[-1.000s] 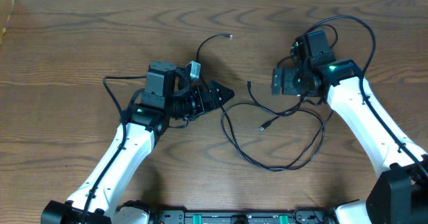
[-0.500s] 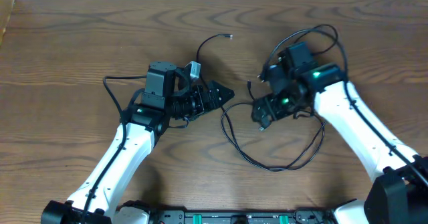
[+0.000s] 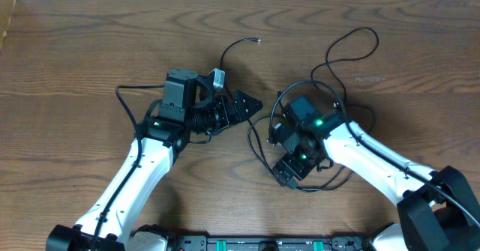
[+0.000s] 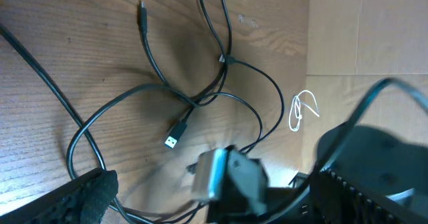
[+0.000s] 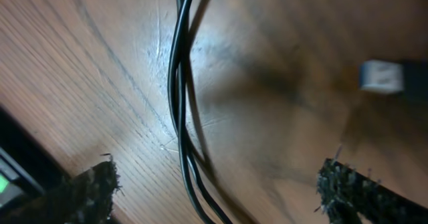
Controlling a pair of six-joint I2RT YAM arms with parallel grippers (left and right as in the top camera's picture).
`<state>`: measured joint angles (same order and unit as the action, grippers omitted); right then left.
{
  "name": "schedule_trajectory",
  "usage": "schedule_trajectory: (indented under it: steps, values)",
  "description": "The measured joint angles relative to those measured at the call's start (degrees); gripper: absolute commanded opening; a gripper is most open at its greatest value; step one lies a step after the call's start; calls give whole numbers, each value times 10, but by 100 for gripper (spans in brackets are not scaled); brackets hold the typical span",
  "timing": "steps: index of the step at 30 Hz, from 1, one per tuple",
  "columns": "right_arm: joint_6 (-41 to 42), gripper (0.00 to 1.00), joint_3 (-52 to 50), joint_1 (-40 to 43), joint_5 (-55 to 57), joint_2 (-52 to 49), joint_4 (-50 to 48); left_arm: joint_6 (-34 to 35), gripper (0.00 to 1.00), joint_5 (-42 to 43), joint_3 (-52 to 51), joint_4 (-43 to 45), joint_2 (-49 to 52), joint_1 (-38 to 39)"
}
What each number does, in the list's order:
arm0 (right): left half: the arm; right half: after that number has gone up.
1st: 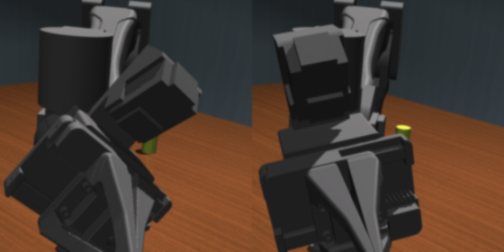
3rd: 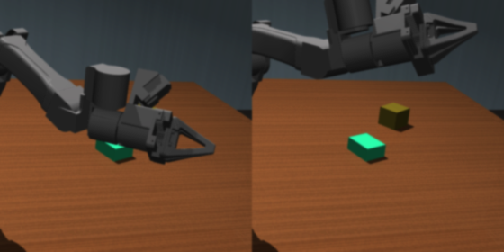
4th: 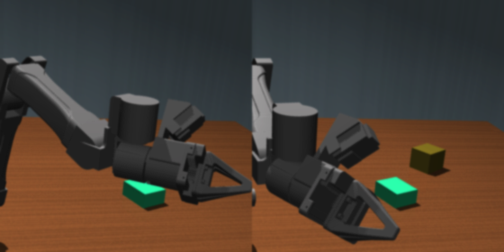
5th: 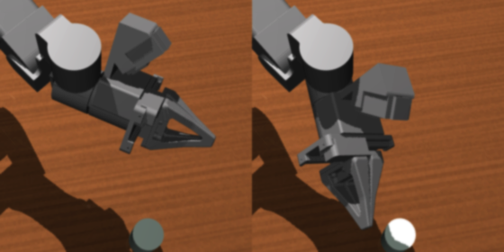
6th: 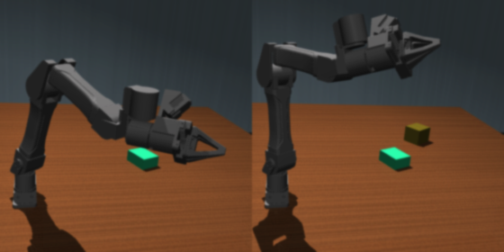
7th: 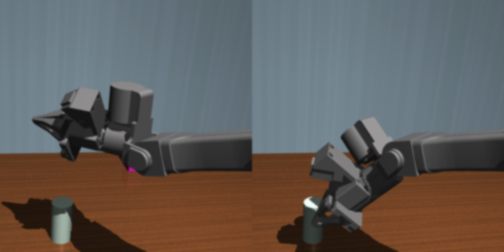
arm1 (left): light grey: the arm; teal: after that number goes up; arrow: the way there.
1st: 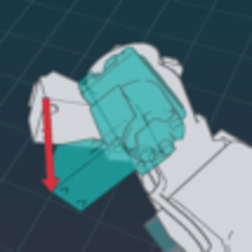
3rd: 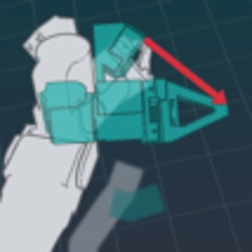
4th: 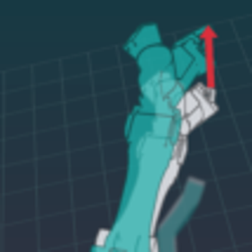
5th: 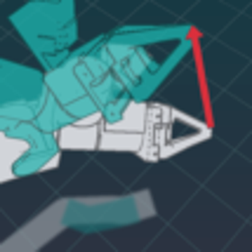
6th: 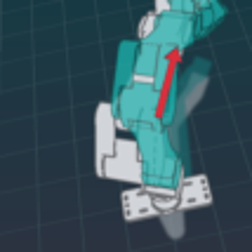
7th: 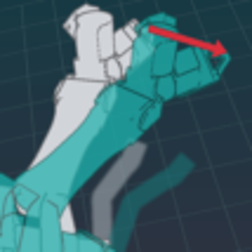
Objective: Untangle cables
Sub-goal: 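Lower the right gripper and grasp the black cables near center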
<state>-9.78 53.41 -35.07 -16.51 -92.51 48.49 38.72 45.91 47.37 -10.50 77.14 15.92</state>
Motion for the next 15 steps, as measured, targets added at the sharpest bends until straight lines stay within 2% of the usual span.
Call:
schedule_trajectory:
  steps: [4, 7, 9, 15]
  values:
    - [-5, 84, -32, -12, 1, 0, -29, 0, 96, 0, 0, 0, 0, 0]
    - [-14, 58, -53, -19, 3, 0, -53, 0, 96, 0, 0, 0, 0, 0]
    - [-21, 46, -61, -22, 3, 0, -67, 0, 96, 0, 0, 0, 0, 0]
    - [-26, 38, -66, -23, 5, 0, -90, 0, 97, 0, 0, 0, 0, 0]
